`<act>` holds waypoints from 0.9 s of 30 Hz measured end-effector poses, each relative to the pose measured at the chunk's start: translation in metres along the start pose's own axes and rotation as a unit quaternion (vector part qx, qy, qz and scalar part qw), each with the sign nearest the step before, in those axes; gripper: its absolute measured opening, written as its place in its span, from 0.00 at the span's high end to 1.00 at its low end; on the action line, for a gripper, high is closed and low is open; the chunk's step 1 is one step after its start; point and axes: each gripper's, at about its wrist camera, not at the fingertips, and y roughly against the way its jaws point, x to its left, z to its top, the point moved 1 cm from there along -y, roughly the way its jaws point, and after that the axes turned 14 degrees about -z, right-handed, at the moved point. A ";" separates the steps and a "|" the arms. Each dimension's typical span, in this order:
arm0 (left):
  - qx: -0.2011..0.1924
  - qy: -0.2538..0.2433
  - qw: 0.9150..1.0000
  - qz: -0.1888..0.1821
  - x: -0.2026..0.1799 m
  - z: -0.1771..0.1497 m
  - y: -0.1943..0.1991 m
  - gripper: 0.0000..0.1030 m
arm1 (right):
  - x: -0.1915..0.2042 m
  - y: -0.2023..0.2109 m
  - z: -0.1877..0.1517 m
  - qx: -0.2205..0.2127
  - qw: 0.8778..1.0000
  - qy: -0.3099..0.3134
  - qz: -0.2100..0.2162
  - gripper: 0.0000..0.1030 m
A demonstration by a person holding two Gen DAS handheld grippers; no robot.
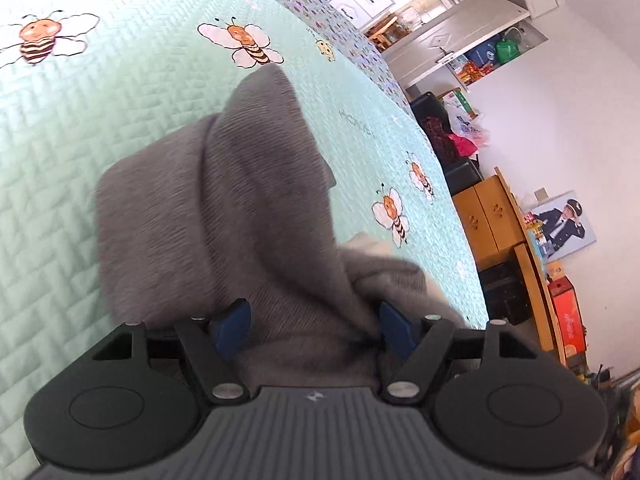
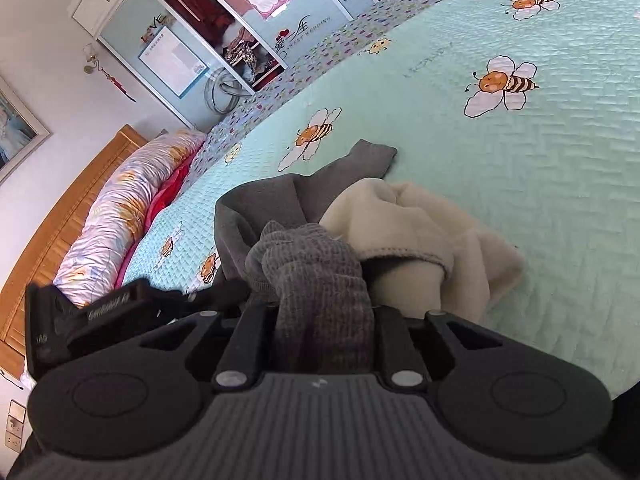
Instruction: Fold clothes
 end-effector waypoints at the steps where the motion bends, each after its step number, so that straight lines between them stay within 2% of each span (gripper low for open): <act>1: 0.000 0.009 1.000 0.008 -0.003 0.002 -0.007 0.28 | -0.001 0.000 0.000 0.002 1.000 -0.001 0.000 0.80; 5: 0.009 0.057 0.998 0.027 0.001 0.007 -0.022 0.28 | -0.003 -0.001 0.000 0.007 1.000 -0.006 0.002 0.77; 9: -0.006 0.078 0.997 0.020 0.012 0.002 -0.022 0.31 | -0.004 -0.002 -0.001 0.009 1.000 -0.006 0.007 0.77; 10: -0.009 0.080 0.997 0.020 0.015 0.001 -0.021 0.35 | -0.003 -0.002 -0.001 0.011 1.000 -0.006 0.010 0.77; 11: -0.010 0.082 0.996 0.020 0.017 0.000 -0.020 0.43 | -0.003 -0.003 -0.001 0.012 1.000 -0.006 0.012 0.77; 13: -0.008 0.088 0.996 0.021 0.022 -0.003 -0.017 0.61 | -0.001 -0.004 -0.002 0.013 1.000 -0.002 0.013 0.77; 14: -0.008 0.091 0.996 0.015 0.024 -0.005 -0.014 0.75 | 0.000 -0.004 -0.002 0.013 1.000 0.000 0.013 0.77; 18: -0.012 0.082 0.996 -0.012 0.029 -0.010 0.000 0.91 | 0.005 0.002 -0.001 -0.001 1.000 0.010 0.006 0.77; 21: -0.026 0.061 0.998 -0.008 0.028 -0.008 0.018 0.96 | 0.005 0.011 0.005 -0.021 1.000 0.010 -0.001 0.79; 23: -0.044 0.053 0.997 0.018 0.033 -0.006 0.036 1.00 | 0.004 0.019 0.013 -0.042 0.999 0.005 -0.006 0.80; 27: -0.068 0.087 0.994 0.010 0.060 -0.002 0.072 1.00 | 0.001 0.038 0.038 -0.082 0.997 -0.002 -0.003 0.80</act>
